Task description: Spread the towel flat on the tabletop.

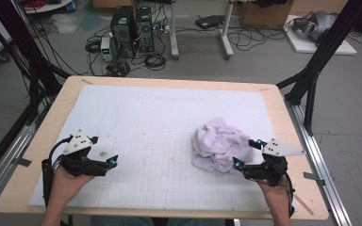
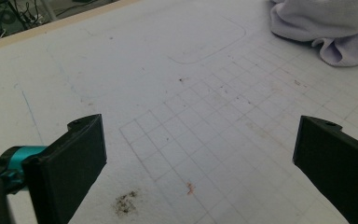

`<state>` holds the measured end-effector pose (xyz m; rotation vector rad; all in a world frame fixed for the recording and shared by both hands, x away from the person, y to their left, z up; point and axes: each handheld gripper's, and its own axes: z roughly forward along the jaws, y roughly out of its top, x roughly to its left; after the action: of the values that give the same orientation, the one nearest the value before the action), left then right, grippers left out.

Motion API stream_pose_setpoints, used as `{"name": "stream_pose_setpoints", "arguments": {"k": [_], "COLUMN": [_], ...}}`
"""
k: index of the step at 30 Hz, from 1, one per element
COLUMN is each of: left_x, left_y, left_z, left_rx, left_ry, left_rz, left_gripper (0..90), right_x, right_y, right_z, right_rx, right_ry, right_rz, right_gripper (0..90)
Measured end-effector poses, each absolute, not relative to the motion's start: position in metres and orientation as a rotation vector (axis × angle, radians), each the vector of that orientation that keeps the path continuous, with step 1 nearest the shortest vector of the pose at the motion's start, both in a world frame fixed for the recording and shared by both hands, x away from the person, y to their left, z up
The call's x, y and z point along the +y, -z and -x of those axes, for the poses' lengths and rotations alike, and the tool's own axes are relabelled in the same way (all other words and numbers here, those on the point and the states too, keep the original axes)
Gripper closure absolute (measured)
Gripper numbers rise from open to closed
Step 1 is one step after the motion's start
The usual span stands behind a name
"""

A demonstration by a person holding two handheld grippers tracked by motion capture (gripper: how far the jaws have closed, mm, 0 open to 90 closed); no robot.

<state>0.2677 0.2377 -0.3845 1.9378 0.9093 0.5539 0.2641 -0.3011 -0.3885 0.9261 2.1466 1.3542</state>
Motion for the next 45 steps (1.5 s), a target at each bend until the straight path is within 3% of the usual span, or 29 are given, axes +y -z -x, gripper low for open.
{"name": "stream_pose_setpoints", "arguments": {"k": [20,33,45], "left_x": [0.237,0.237,0.235], "left_y": [0.382,0.380,0.387], "left_z": [-0.271,-0.271,-0.272], "left_rx": [0.906,0.904,0.905], "left_ry": [-0.551,-0.546,-0.524], "left_rz": [-1.942,-1.930,-1.933], "left_gripper": [3.0,3.0,3.0], "right_x": [-0.297,-0.271,-0.258], "right_y": [0.379,0.355,0.385], "right_z": [-0.273,-0.314,-0.348], "right_rx": [2.161,2.208,2.367], "right_ry": [-1.370,-1.342,-1.189], "right_rz": [-0.918,-0.869,-0.983], "right_gripper": [12.1,12.1,12.3]}}
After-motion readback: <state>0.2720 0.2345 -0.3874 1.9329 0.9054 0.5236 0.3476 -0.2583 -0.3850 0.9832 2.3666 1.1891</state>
